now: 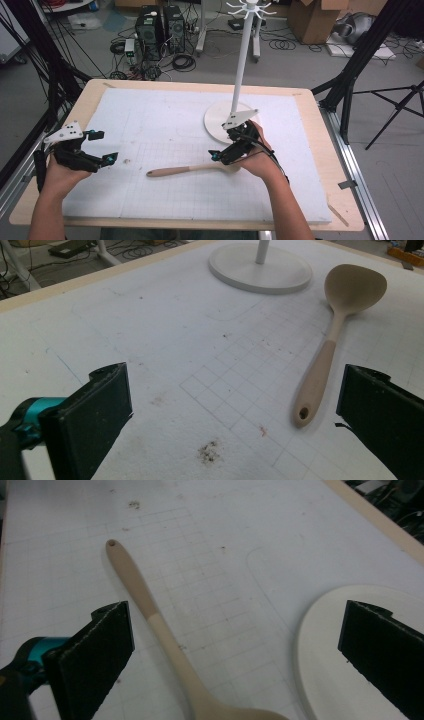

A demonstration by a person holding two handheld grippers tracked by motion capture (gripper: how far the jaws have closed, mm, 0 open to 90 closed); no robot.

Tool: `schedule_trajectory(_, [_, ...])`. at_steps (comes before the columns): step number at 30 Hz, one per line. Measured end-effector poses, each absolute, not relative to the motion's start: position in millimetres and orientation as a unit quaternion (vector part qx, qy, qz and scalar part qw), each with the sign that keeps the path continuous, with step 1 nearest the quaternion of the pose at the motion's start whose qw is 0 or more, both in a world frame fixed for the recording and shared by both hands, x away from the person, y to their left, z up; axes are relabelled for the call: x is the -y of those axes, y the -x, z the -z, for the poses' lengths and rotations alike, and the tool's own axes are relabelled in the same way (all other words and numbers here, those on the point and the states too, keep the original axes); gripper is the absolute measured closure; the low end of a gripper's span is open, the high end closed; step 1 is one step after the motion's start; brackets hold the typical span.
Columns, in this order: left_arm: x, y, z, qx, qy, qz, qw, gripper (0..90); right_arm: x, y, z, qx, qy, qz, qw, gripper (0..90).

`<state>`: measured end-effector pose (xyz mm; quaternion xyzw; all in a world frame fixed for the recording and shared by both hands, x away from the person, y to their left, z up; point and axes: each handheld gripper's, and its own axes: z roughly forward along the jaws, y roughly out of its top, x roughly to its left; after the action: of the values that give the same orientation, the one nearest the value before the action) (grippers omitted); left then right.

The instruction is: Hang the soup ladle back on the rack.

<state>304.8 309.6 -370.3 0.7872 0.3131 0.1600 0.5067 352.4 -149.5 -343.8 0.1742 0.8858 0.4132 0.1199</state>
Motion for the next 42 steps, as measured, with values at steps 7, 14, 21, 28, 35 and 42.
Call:
schedule_trajectory(7, [-309.0, -305.3, 371.0, -0.314, -0.787, -0.159, 0.507, 1.7, 122.3, -361.8, 352.2, -0.905, -0.149, -0.387, 0.096, 0.2])
schedule_trajectory(14, [-307.5, -306.3, 372.2, -0.315, -0.788, -0.160, 0.504, 1.7, 97.9, -364.5, 365.3, -0.922, -0.123, -0.362, 0.070, 1.3])
schedule_trajectory(21, [-309.4, -306.6, 372.6, -0.318, -0.787, -0.161, 0.504, 1.6, 80.9, -365.9, 380.5, -0.938, -0.101, -0.329, 0.048, 4.0])
schedule_trajectory(28, [-309.7, -306.2, 372.2, -0.317, -0.787, -0.161, 0.505, 1.7, 63.4, -363.8, 394.5, -0.953, -0.069, -0.293, 0.032, 10.5])
schedule_trajectory(35, [-309.4, -306.3, 371.9, -0.316, -0.787, -0.162, 0.505, 1.6, 50.7, -361.4, 407.1, -0.965, -0.058, -0.254, 0.022, 16.5])
schedule_trajectory(42, [-309.8, -306.2, 371.6, -0.316, -0.786, -0.162, 0.505, 1.7, 49.2, -361.9, 410.1, -0.970, -0.047, -0.237, 0.010, 31.6])
